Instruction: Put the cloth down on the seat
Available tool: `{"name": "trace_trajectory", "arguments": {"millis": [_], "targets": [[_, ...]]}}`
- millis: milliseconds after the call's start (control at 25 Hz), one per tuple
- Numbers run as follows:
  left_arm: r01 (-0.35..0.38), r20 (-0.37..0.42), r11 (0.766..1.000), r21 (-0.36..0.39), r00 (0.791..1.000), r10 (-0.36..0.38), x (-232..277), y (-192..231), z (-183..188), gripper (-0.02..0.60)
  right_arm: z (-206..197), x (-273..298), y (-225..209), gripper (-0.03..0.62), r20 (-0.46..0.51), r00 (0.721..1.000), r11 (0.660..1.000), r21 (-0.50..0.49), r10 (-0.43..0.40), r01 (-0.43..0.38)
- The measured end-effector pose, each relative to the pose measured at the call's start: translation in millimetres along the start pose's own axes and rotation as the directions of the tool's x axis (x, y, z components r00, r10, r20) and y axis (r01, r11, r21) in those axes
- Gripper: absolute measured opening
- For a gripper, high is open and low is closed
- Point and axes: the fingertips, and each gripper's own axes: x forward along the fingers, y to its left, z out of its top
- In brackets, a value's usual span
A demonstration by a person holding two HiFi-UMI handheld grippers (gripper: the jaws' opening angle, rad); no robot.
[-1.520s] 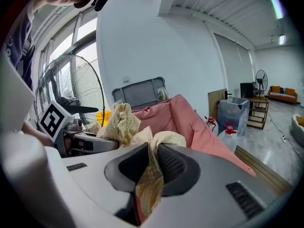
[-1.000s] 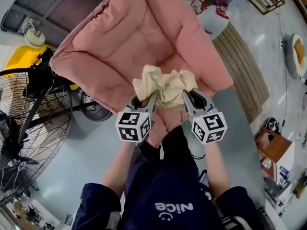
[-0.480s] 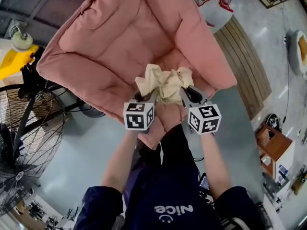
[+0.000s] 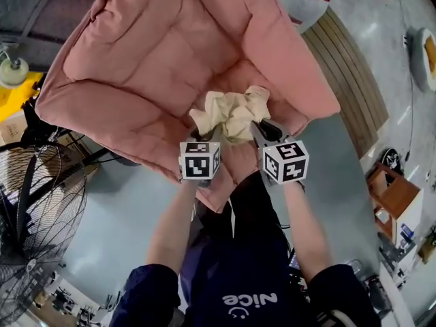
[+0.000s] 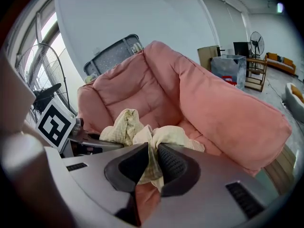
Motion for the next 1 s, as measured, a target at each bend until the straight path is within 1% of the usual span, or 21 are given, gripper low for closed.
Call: {"name": "trace_trajectory", "arguments": {"millis": [40,200,320,400,480,560,680,760,840,920,1000], "targets": [[-0.002,-0.017,1.0,0.011,1.0,0.002,5.7,0.8,-2.4,0.148,-3.6,3.6,-2.8,0.087,-0.008,1.0,1.0,0.002,-0.002,0.002],[-0.011,-0.069,0.999,-0.036,0.998,0.008,22.6,4.7,-12.9,0.15,-19.8,15.5,-14.9,0.087,-0.04,0.999,0.999,0.038,-0.021,0.023],[-0.023,-0.096,0.999,-0.041,0.995,0.019,32.0,5.4,-20.3,0.15,-34.9,22.8,-22.2,0.087,-0.07,0.997,0.996,0.087,-0.012,0.018],[-0.026,-0.108,0.995,-0.095,0.994,0.016,37.4,7.0,-28.9,0.152,-47.8,25.8,-27.0,0.087,-0.088,0.996,0.993,0.118,-0.014,0.024],[-0.033,-0.12,0.985,-0.172,0.993,0.012,43.9,11.2,-37.0,0.153,-59.1,29.8,-33.2,0.087,-0.104,0.994,0.989,0.141,-0.021,0.036],[-0.039,-0.14,0.974,-0.221,0.99,0.008,52.1,14.6,-47.2,0.155,-69.4,33.3,-39.8,0.087,-0.123,0.992,0.985,0.167,-0.026,0.047],[-0.063,-0.172,0.972,-0.227,0.985,0.024,64.4,19.6,-60.9,0.157,-83.2,42.4,-47.3,0.087,-0.145,0.989,0.975,0.214,-0.022,0.053],[-0.082,-0.184,0.97,-0.23,0.982,0.04,72.0,24.3,-65.7,0.158,-90.6,52.0,-49.6,0.087,-0.163,0.986,0.976,0.209,-0.028,0.063],[-0.094,-0.191,0.961,-0.261,0.981,0.044,78.3,26.6,-68.4,0.16,-96.6,58.4,-52.3,0.087,-0.188,0.981,0.978,0.193,-0.042,0.079],[-0.098,-0.198,0.951,-0.295,0.979,0.04,80.0,25.3,-65.9,0.16,-97.1,58.2,-56.1,0.087,-0.207,0.977,0.973,0.212,-0.048,0.092],[-0.111,-0.207,0.946,-0.305,0.977,0.048,73.6,27.0,-56.2,0.16,-89.7,55.5,-55.0,0.087,-0.212,0.976,0.965,0.245,-0.042,0.095]]}}
